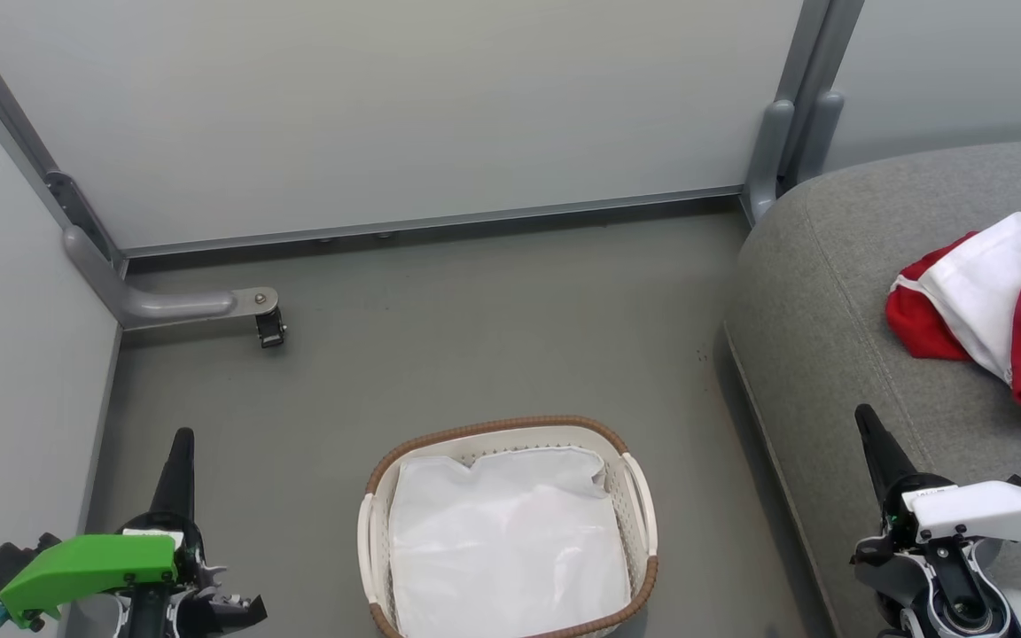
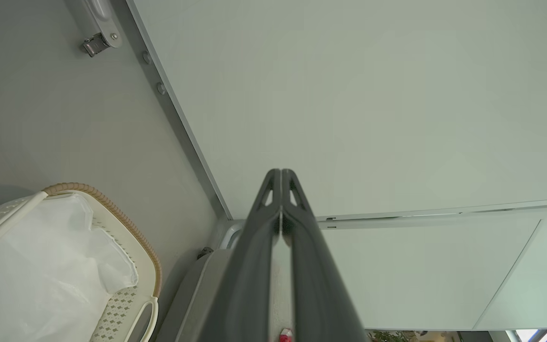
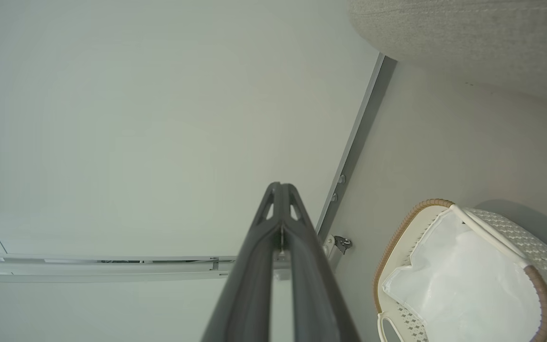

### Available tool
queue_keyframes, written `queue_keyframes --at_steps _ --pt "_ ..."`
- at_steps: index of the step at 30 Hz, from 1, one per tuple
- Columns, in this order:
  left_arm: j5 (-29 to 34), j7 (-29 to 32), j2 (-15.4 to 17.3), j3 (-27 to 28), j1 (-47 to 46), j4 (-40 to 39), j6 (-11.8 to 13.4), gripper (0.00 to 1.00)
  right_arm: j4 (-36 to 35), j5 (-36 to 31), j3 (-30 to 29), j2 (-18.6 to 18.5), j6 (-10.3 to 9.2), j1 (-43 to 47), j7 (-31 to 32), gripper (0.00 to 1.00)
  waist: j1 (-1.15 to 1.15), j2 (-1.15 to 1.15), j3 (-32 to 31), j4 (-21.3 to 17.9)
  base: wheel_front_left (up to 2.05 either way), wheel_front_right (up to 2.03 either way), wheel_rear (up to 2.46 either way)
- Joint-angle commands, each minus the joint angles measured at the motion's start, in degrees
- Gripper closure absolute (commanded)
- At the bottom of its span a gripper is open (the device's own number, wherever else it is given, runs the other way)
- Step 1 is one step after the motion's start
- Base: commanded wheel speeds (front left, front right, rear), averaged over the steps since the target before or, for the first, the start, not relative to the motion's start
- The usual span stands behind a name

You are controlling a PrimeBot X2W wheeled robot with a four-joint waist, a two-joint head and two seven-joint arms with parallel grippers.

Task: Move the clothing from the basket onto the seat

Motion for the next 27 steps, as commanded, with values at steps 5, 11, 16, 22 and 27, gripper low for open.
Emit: queue_keyframes --at_steps 5,11,16,22,27 --pt "-2.83 0.81 -0.04 0.43 -1.19 -0.64 -0.16 1.0 -0.75 2.92 -0.56 -0.38 0.01 0.56 0.82 1.0 0.0 0.0 -0.14 -0.06 0.0 0.0 0.0" --pt "-5.45 1.58 -0.07 0.6 -1.44 -0.99 -0.17 1.0 -1.1 5.75 -0.95 -0.4 0.0 0.72 1.55 1.0 0.0 0.0 -0.31 -0.13 0.0 0.0 0.0" --pt "-7.26 2.06 -0.08 0.7 -1.58 -1.2 -0.17 1.0 -1.34 7.69 -1.21 -0.41 0.0 0.79 2.04 1.0 0.0 0.0 -0.44 -0.18 0.0 0.0 0.0" --pt "-8.76 2.53 -0.11 0.79 -1.48 -1.38 -0.18 1.0 -1.57 9.32 -1.46 -0.42 0.0 0.92 2.51 1.0 0.0 0.0 -0.56 -0.23 0.0 0.0 0.0" --pt "-8.76 2.51 -0.1 0.78 -1.41 -1.32 -0.18 1.0 -1.54 9.3 -1.44 -0.42 0.0 0.92 2.51 1.0 0.0 0.0 -0.56 -0.23 0.0 0.0 0.0"
